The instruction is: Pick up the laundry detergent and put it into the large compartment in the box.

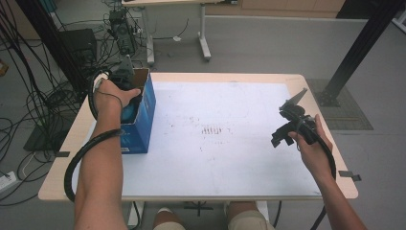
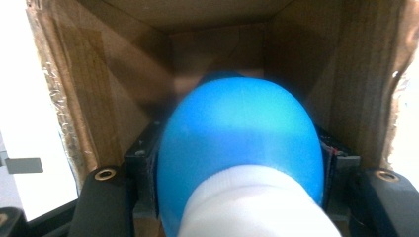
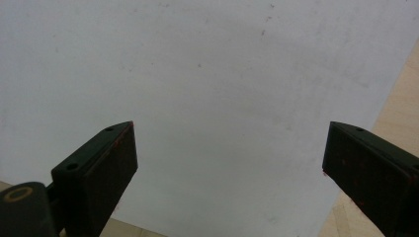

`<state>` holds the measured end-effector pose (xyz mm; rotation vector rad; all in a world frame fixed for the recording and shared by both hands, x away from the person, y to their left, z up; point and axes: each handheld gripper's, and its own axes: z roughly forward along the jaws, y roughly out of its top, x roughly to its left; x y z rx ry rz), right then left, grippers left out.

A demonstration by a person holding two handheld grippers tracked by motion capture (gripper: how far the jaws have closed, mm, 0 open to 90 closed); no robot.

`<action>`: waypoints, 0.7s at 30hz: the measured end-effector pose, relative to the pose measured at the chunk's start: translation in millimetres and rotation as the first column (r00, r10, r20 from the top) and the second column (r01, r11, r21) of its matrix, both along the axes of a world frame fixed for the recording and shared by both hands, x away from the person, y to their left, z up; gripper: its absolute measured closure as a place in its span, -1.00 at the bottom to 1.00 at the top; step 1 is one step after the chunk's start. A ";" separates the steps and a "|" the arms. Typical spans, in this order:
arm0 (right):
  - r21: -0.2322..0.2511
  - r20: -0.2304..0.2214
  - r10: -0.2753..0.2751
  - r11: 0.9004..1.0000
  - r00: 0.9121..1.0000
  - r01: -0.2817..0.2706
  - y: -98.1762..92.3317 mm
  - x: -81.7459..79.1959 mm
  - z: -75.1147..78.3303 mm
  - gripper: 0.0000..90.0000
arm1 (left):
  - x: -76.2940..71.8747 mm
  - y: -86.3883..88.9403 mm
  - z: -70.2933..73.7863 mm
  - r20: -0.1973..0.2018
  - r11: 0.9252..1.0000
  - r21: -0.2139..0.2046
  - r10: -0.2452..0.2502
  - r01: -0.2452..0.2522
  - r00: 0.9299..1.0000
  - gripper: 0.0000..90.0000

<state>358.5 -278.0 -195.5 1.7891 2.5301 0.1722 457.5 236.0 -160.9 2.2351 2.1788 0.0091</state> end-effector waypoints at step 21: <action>0.000 0.006 0.006 1.000 1.000 -0.006 5.2 0.0 2.9 -0.86 | -13.4 -0.9 33.0 0.048 1.000 0.003 -0.006 0.006 0.999 -0.32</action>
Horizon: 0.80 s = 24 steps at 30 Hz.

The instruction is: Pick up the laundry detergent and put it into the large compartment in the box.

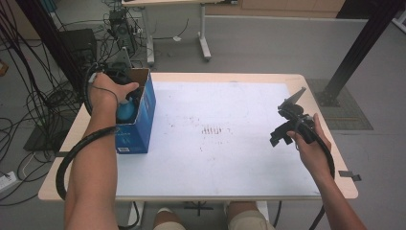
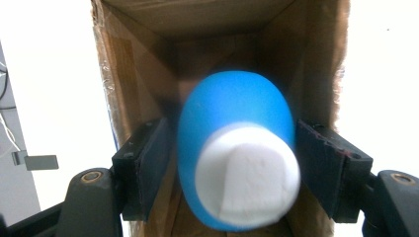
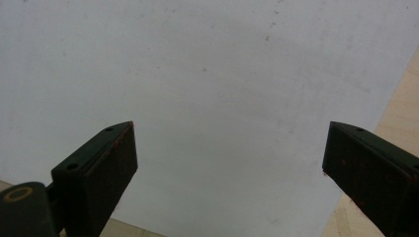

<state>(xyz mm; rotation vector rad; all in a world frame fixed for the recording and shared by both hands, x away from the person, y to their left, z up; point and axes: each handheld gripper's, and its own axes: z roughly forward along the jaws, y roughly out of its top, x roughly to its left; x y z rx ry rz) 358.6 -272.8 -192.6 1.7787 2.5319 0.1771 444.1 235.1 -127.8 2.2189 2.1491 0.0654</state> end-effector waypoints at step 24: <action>0.007 0.003 0.008 1.000 1.000 -0.008 5.6 0.6 7.5 -0.86 | -34.1 -23.2 54.7 0.085 0.988 -0.059 -0.140 0.146 0.986 -0.64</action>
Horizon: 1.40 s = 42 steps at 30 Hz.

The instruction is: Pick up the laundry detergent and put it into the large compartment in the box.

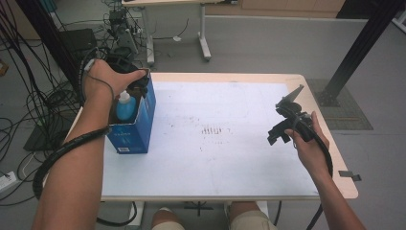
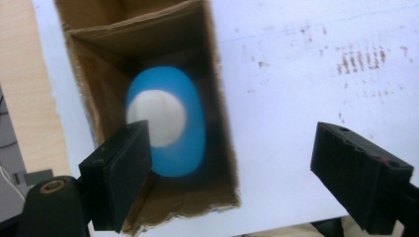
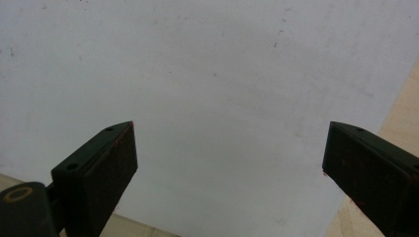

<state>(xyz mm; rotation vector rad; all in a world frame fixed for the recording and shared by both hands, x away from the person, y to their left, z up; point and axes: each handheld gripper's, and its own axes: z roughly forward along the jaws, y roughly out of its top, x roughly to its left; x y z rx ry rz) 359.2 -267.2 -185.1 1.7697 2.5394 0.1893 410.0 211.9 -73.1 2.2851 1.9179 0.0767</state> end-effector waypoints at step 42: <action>-0.023 -0.011 -0.016 1.000 1.000 0.016 9.3 24.4 8.3 -0.86 | -25.8 -131.0 -13.6 -0.032 0.732 -0.008 -0.681 0.681 0.732 -0.79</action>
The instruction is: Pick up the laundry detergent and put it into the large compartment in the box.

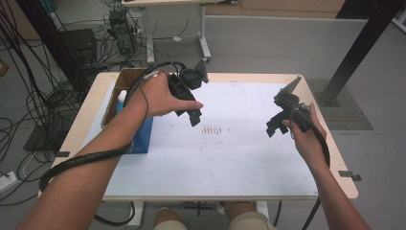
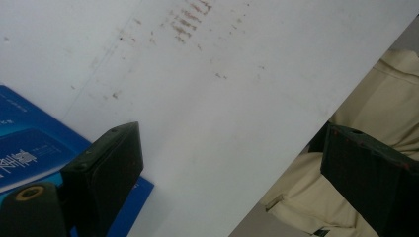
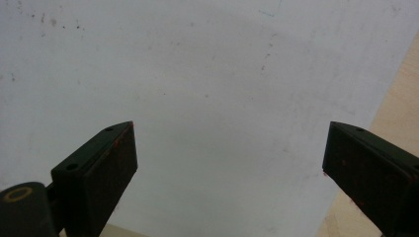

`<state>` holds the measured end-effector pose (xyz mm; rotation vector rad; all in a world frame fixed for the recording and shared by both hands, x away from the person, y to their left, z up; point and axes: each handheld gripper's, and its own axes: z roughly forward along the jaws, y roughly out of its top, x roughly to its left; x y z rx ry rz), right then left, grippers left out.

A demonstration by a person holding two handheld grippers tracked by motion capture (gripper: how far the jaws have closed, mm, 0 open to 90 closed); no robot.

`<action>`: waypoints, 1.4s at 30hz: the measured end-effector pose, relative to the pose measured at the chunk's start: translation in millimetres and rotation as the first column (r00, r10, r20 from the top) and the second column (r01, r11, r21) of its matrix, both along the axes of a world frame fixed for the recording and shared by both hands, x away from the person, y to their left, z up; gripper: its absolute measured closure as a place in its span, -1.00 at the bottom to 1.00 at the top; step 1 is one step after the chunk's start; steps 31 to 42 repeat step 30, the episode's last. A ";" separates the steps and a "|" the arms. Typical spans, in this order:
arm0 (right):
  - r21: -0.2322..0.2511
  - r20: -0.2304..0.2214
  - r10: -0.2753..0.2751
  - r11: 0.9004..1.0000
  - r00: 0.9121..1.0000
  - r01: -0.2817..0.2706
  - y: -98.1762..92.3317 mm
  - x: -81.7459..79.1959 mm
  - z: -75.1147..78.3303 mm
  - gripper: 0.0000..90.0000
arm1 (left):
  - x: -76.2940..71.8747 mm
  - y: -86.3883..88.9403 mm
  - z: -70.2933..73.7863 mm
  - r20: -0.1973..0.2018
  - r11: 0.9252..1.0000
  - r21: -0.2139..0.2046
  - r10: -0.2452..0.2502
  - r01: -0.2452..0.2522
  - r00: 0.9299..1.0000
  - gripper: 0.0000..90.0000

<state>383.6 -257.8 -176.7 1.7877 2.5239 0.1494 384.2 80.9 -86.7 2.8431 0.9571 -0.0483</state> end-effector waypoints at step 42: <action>-0.001 -0.002 0.013 1.000 1.000 -0.013 6.3 1.8 -3.9 -0.86 | 1.7 2.9 -3.4 -0.008 1.000 -0.010 -0.008 0.008 1.000 -0.79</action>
